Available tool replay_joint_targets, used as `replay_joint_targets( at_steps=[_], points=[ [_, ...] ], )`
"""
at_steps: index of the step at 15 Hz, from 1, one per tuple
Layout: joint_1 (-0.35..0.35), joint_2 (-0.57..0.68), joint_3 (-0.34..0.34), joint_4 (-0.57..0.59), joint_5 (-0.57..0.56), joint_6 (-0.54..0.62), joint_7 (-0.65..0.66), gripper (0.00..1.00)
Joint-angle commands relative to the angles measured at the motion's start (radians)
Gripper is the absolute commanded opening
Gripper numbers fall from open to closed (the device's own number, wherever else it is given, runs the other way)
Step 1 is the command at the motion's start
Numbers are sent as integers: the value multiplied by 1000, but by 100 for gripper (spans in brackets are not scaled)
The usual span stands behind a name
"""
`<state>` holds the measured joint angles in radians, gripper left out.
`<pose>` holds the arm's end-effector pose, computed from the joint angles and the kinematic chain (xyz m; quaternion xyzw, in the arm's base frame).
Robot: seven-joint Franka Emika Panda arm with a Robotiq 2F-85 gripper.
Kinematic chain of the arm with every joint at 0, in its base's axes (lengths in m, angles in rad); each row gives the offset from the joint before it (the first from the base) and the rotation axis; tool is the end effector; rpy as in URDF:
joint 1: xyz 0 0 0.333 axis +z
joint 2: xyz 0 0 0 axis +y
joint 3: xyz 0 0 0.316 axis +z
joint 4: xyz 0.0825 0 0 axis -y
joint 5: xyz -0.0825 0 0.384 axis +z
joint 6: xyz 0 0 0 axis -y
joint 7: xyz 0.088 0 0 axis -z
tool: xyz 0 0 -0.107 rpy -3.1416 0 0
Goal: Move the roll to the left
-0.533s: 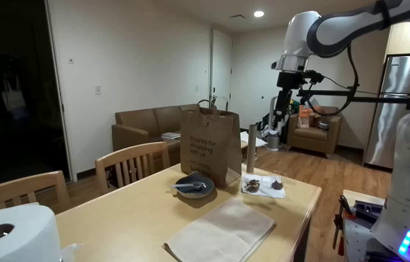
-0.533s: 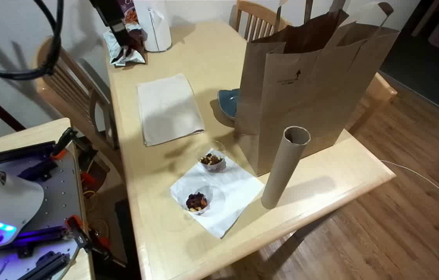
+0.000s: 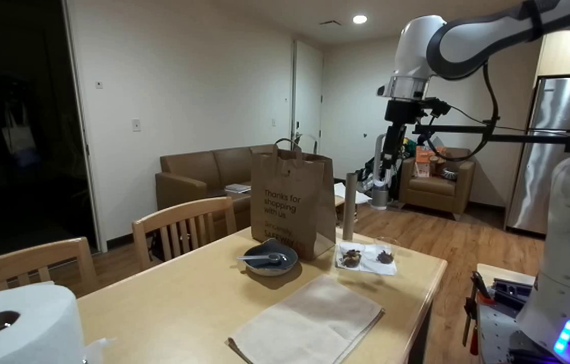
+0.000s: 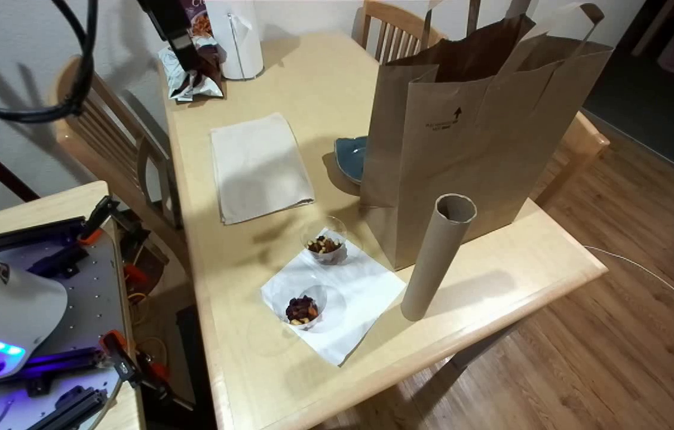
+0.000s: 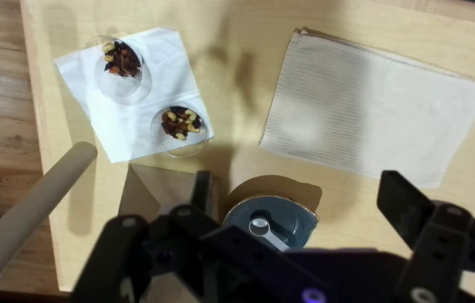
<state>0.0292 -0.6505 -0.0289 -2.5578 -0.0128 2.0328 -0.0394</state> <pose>0.3647 -0.0012 0.4903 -0.9977 -0.0247 -0.0627 0.0018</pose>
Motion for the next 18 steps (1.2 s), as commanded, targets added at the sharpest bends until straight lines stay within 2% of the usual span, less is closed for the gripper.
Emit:
replay_joint_targets(
  at_steps=[1,4,7,11,15,16,18],
  points=[
    [-7,0,6,2,4,-3,-3,100],
    [-18,11,25,14,-18,34,21,100],
    [-40,33,-1,81,-5,6,41,100],
    [-96,88,-84,130,25,-17,45,100],
    [-111,160,-200,172,135,-106,-2,100],
    [-124,107,-158,128,82,-63,14,100],
    [-129,137,-185,143,114,-79,7,100]
  ],
)
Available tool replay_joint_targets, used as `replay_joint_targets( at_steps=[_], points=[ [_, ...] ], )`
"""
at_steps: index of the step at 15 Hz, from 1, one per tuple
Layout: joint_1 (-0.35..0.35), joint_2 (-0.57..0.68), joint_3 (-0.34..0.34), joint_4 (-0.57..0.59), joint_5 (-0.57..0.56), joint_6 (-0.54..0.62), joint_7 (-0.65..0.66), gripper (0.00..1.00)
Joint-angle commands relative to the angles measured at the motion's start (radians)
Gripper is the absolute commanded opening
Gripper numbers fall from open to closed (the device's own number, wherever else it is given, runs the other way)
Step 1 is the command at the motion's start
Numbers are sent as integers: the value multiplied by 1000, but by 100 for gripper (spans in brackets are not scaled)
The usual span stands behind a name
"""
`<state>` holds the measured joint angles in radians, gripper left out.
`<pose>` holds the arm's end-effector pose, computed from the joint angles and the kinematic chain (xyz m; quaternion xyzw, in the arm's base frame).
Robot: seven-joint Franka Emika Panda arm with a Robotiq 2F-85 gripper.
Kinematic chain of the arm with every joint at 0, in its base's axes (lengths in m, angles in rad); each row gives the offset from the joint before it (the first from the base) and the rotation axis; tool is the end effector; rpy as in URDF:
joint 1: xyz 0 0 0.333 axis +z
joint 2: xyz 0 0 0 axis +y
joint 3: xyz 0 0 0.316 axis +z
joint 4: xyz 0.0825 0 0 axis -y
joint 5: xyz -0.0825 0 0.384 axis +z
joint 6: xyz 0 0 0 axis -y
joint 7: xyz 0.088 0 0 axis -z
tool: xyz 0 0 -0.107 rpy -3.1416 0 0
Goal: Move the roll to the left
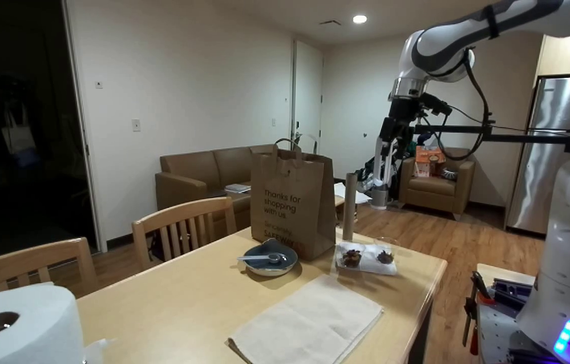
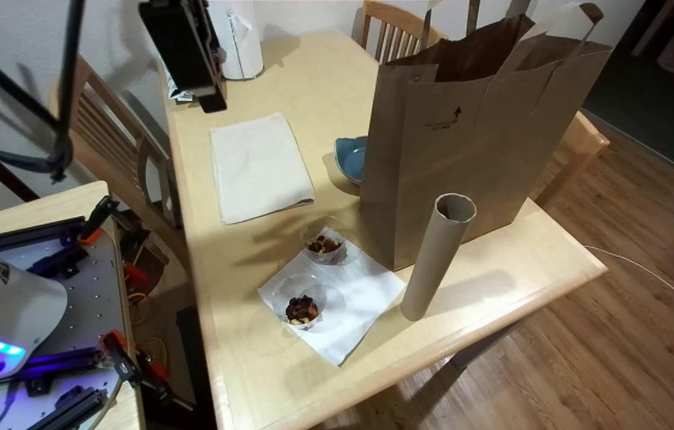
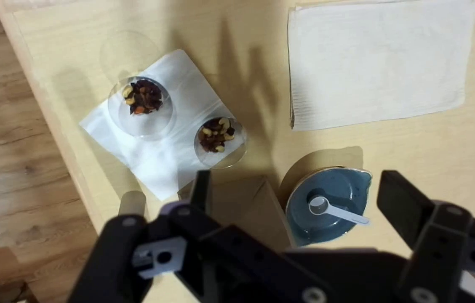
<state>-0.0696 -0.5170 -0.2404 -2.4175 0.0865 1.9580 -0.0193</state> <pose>0.3824 -0.1238 0.4952 -0.9841 0.1457 -0.0361 0.0949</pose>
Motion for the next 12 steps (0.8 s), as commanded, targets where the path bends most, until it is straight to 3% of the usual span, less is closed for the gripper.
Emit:
replay_joint_targets(
  at_steps=[1,4,9,12],
  points=[
    [-31,11,25,5,18,-4,-13,100],
    [-30,13,28,7,19,-5,-13,100],
    [-25,144,-7,173,-30,-335,-148,100],
    [-57,234,-18,282,-134,-486,-176,100]
  ],
)
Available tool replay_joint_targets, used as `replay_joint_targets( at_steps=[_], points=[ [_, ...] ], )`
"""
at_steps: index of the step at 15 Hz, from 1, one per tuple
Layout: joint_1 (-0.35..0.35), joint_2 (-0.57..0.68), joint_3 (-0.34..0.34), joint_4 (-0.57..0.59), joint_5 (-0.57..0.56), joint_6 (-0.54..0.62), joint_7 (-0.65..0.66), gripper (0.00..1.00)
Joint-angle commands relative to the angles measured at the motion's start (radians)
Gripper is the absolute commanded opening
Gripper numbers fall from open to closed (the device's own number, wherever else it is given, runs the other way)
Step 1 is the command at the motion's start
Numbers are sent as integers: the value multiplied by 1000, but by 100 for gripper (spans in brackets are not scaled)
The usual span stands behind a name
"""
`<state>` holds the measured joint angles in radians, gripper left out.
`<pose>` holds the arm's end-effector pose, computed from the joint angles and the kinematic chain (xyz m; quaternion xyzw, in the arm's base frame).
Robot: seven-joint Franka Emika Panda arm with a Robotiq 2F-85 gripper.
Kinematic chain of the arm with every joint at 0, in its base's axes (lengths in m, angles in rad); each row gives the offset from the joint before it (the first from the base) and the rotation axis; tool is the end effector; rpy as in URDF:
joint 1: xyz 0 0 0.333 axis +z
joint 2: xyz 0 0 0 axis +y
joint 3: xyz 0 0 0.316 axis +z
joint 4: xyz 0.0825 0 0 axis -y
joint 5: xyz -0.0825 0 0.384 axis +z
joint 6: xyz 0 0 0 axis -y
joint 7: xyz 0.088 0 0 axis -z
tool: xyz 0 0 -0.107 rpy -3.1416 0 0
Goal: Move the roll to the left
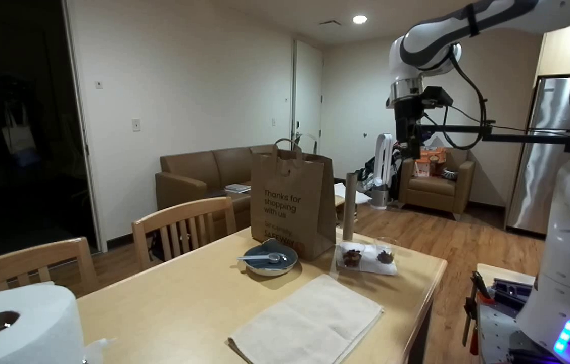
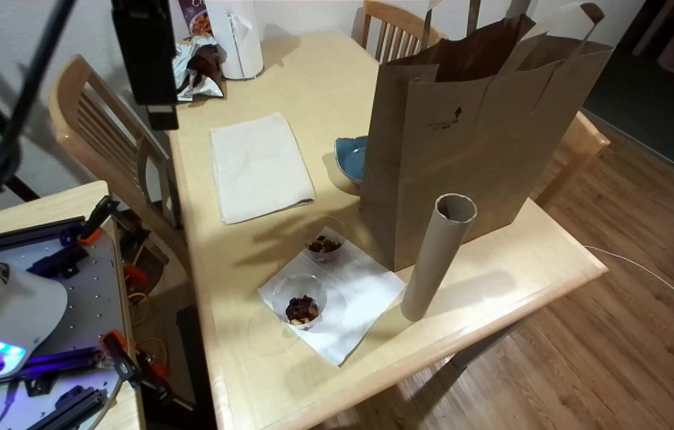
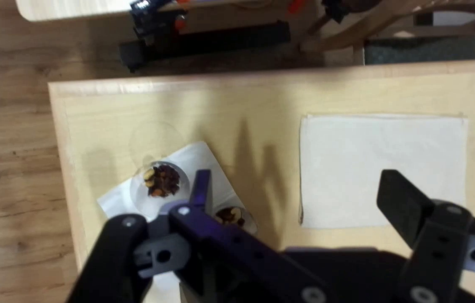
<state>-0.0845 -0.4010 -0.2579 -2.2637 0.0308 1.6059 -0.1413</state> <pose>0.3791 -0.1403 0.4935 -0.9852 0.0855 0.1155 0.0936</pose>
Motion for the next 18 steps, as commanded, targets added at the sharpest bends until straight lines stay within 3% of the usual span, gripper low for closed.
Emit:
replay_joint_targets(
  at_steps=[1,2,6,8,15,16,18],
  points=[
    [-59,126,5,154,-117,-177,-14,100],
    [-47,60,11,69,-64,-93,-20,100],
    [-67,112,7,130,-96,-145,-18,100],
    [-55,186,10,199,-153,-260,-98,100],
    [-79,389,-22,446,-429,-419,-436,100],
    [-79,305,-10,347,-376,-350,-341,100],
    [-90,354,-12,400,-405,-380,-393,100]
  ],
)
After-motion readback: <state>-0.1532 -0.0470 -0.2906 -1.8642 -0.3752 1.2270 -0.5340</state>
